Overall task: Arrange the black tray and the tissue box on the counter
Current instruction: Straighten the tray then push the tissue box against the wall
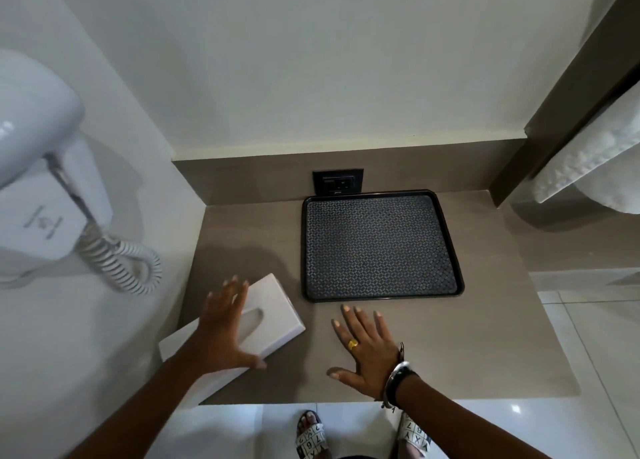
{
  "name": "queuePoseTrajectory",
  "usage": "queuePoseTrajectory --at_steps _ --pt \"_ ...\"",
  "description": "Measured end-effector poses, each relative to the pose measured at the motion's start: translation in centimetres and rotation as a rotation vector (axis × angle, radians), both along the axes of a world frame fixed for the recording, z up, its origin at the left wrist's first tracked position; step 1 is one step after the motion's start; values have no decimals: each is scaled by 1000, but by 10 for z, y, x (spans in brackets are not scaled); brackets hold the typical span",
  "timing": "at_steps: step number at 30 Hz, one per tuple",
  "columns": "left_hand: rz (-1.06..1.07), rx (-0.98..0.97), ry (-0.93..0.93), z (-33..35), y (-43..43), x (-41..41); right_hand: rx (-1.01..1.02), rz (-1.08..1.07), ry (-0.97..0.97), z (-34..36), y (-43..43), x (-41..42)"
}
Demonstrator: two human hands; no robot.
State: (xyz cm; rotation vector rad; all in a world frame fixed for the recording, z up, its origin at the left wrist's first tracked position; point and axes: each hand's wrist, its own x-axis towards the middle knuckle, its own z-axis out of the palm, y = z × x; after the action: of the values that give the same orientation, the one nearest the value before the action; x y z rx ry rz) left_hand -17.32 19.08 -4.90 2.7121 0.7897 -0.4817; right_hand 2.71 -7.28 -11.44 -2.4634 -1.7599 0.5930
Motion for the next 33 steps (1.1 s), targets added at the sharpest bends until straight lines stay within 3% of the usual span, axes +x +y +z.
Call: queuePoseTrajectory --at_steps 6,18,33 --pt "94 5 75 -7 6 -60 -58 -29 -20 0 18 -18" --pt "160 66 -137 -19 7 -64 -59 -63 -104 -1 26 -25" --pt "876 148 -225 -21 62 53 -30 -65 -101 -8 28 -23"
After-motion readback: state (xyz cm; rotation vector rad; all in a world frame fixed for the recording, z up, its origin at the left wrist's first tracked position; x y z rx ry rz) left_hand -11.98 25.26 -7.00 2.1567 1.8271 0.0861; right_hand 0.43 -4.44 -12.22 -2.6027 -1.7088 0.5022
